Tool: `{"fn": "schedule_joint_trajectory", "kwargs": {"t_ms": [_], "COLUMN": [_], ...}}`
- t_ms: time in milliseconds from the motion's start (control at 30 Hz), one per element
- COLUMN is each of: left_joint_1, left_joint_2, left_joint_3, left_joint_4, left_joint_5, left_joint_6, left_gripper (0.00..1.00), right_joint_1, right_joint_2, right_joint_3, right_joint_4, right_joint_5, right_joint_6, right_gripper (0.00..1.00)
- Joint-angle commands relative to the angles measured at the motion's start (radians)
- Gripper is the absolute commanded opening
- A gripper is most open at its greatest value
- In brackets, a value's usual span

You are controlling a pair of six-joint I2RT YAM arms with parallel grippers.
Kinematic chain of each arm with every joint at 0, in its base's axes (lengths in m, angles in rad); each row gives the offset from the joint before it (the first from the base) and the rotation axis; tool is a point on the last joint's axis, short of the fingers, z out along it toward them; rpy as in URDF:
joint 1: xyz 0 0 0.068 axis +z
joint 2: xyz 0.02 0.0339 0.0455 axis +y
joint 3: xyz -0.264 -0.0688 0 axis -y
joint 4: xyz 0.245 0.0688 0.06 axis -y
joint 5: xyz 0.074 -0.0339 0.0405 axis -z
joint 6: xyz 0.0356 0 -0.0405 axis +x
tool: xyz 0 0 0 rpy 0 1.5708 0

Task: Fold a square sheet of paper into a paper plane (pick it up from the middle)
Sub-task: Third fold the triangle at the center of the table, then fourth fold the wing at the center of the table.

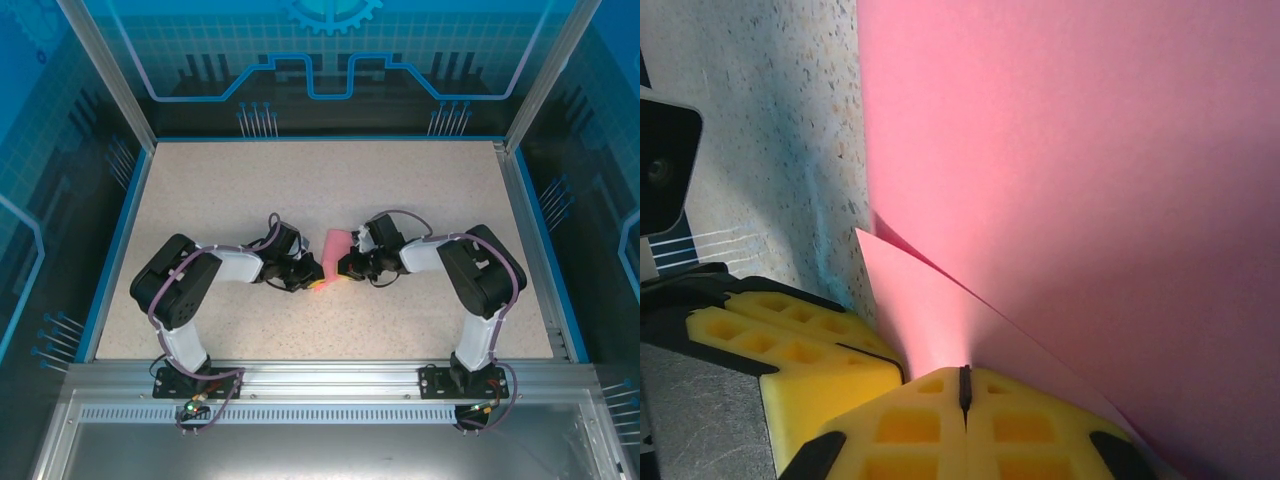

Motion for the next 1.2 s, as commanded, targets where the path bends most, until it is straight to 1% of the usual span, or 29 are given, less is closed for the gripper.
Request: {"fn": "schedule_joint_trajectory", "kwargs": {"t_ms": [0, 200, 300, 400, 567, 667, 767, 800, 933, 1167], "left_joint_1": [0.005, 0.004, 0.002, -0.007, -0.034, -0.036, -0.036, -0.036, -0.035, -0.035], "left_joint_2": [0.045, 0.045, 0.04, 0.028, -0.019, -0.067, -0.099, -0.1, -0.047, 0.053], "left_joint_3": [-0.014, -0.014, -0.016, -0.012, 0.017, 0.07, 0.135, 0.156, 0.243, 0.323], "left_joint_4": [-0.12, -0.131, -0.126, -0.118, -0.127, -0.202, -0.278, -0.291, -0.318, -0.36], "left_joint_5": [-0.093, -0.093, -0.087, -0.074, -0.07, -0.123, -0.18, -0.186, -0.169, -0.153], "left_joint_6": [0.03, 0.038, 0.036, 0.03, 0.04, 0.089, 0.151, 0.167, 0.217, 0.25], "left_gripper": [0.09, 0.08, 0.09, 0.09, 0.12, 0.15, 0.18, 0.18, 0.17, 0.16], "right_joint_1": [-0.053, -0.132, -0.177, -0.197, -0.195, -0.189, -0.176, -0.17, -0.139, -0.084], "right_joint_2": [0.025, 0.022, 0.033, 0.001, -0.1, -0.15, -0.181, -0.187, -0.19, -0.168], "right_joint_3": [-0.018, 0.006, 0.004, -0.001, -0.008, -0.037, -0.065, -0.076, -0.101, -0.105], "right_joint_4": [0.012, -0.04, -0.035, -0.035, -0.098, -0.101, -0.106, -0.098, -0.071, -0.038], "right_joint_5": [0.017, 0.019, -0.008, -0.035, -0.027, -0.023, -0.01, -0.011, -0.006, 0.009], "right_joint_6": [-0.02, -0.074, -0.084, -0.09, -0.104, -0.091, -0.074, -0.067, -0.039, -0.002], "right_gripper": [0.02, 0.03, 0.04, 0.05, 0.17, 0.27, 0.31, 0.34, 0.4, 0.44]}}
